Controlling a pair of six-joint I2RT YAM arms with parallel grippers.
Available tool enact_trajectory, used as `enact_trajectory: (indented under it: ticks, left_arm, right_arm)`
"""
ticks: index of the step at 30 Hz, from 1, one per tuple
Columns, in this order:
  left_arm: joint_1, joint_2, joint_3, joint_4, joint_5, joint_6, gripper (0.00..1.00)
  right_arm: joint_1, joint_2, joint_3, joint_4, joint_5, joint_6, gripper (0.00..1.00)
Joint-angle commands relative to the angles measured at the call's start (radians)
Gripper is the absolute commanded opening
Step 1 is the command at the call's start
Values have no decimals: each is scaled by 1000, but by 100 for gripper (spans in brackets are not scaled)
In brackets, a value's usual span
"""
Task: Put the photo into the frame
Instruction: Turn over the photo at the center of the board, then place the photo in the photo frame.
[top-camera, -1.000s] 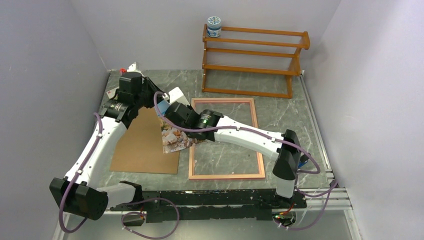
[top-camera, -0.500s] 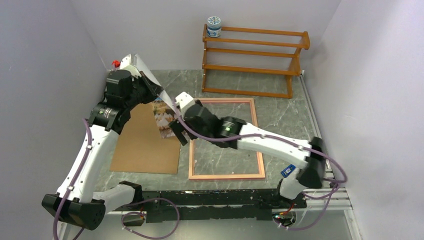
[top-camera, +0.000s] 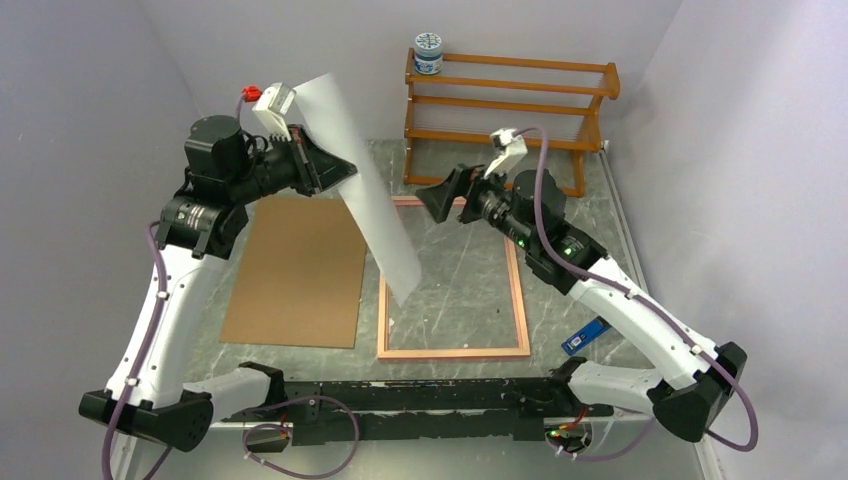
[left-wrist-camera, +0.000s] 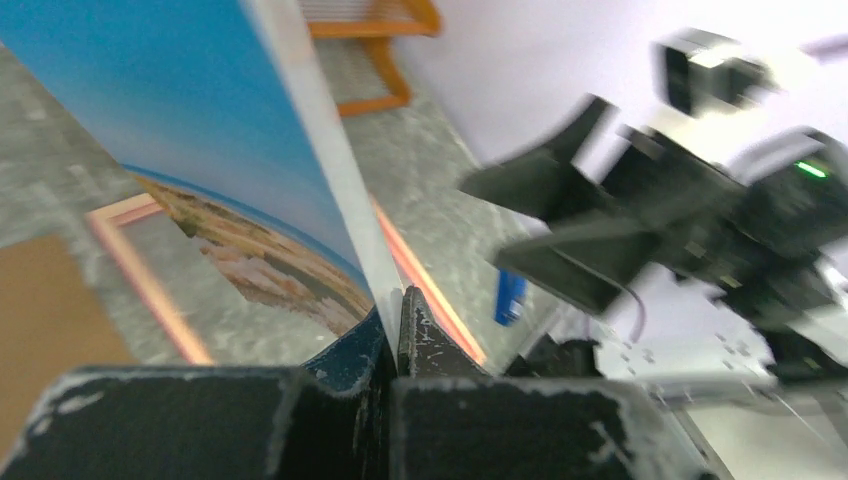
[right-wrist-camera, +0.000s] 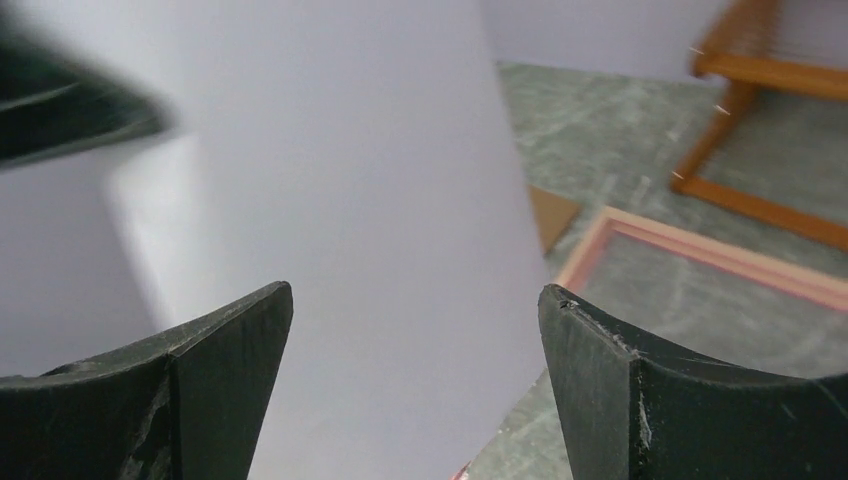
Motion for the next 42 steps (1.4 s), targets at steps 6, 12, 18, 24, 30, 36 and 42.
enact_trajectory:
  ticks: [6,12,18,24,30,36,42]
  left_arm:
    - [-17,83,-122,486,510,-312,2]
    - [-14,160,-187,238,427,-146,2]
    - [24,224,-364,104,264,-76,3]
    - [42,379,-367,95,268,-35,2]
    - [40,545,-264,80,282,13,3]
    - [22,676,-172,40,327,81,3]
    - [4,756,-129,-7,333,133,3]
  right_arm:
    - [-245,-51,-46,-274,268,318,93]
    - [-311,-108,-102,-347,393,274,92]
    - [-323,-121,-123,-361,398,257,91]
    - [-323,-95,-132,-366,390,252,89]
    - [-323,-86,-149,-375,406,250,89]
    - [-324,-83,-158,-385,421,246,89]
    - [-324,-74,-167,-387,422,249,89]
